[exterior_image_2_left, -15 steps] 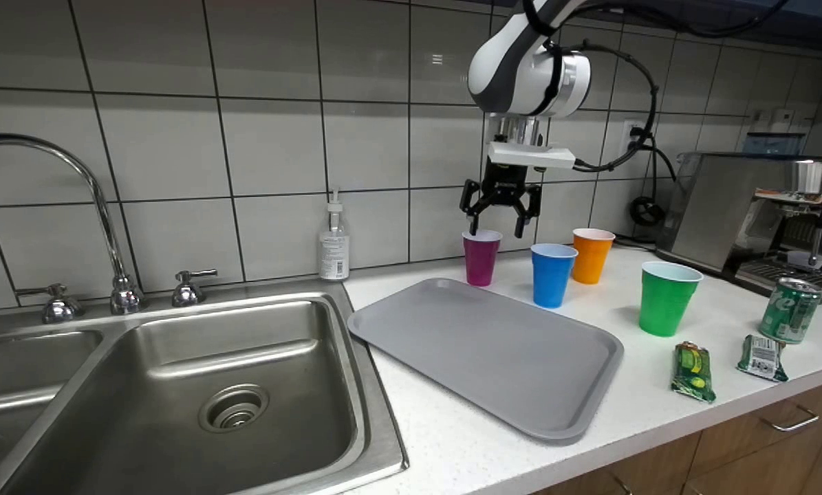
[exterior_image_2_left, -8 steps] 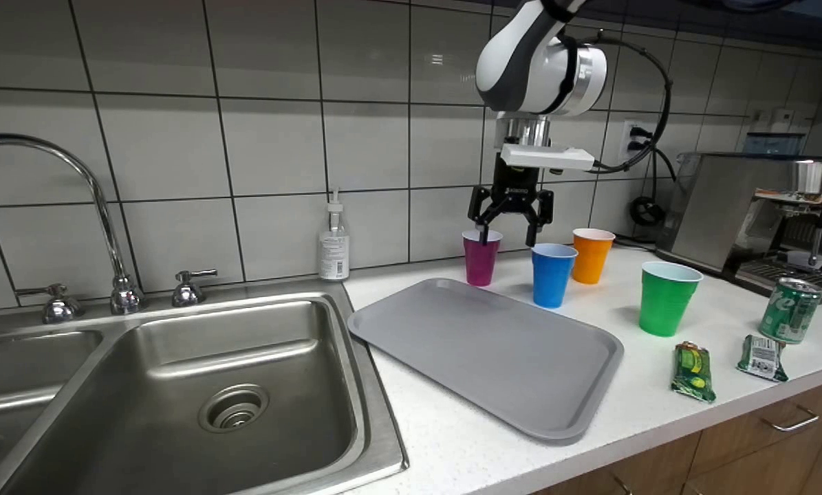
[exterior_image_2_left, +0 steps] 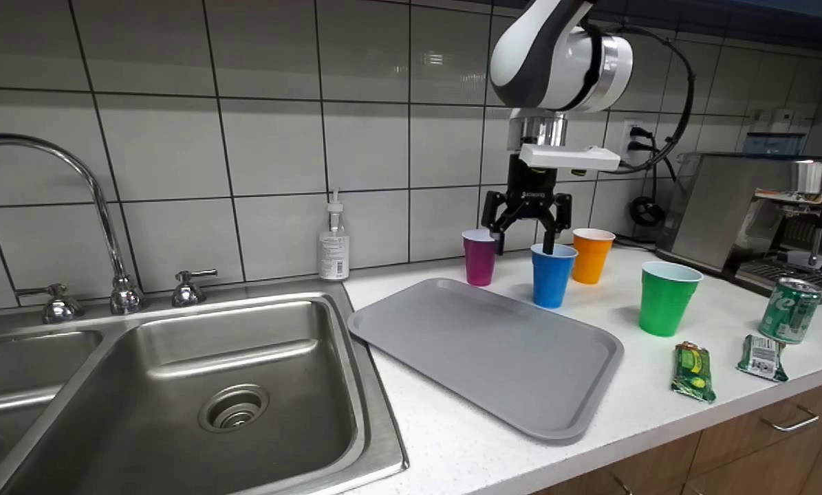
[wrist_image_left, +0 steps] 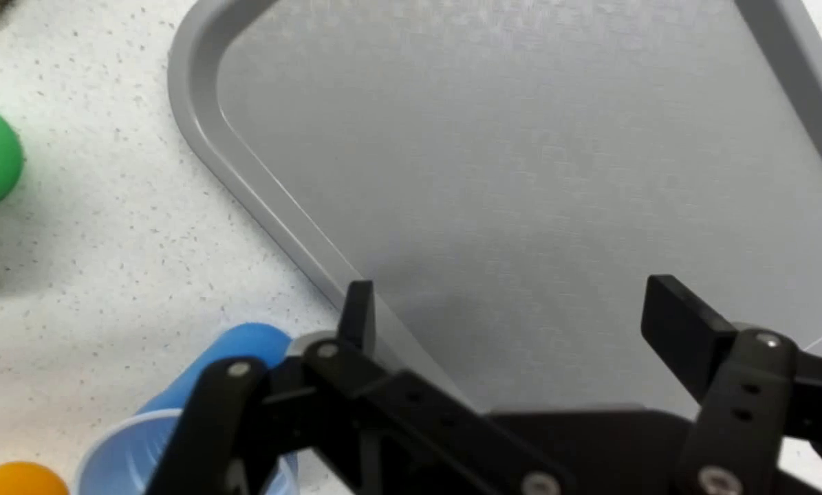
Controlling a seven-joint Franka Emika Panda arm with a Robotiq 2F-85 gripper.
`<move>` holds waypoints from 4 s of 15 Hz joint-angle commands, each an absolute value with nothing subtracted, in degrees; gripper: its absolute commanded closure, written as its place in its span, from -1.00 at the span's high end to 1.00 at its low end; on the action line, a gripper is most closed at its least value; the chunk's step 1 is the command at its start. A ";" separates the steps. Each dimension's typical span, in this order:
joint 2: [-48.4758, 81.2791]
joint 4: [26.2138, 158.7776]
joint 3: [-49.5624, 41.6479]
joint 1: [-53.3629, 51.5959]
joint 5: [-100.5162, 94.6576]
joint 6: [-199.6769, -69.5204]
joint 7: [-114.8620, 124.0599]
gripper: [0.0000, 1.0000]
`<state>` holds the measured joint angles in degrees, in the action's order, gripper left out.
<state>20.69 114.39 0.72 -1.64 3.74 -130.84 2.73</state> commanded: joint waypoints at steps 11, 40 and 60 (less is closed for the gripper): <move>4.78 136.42 -0.12 -1.52 -0.18 -142.47 5.08 1.00; 17.90 127.54 -11.11 5.92 -8.00 -147.71 4.89 1.00; 19.03 126.47 -12.84 4.97 -9.47 -147.94 6.06 -0.98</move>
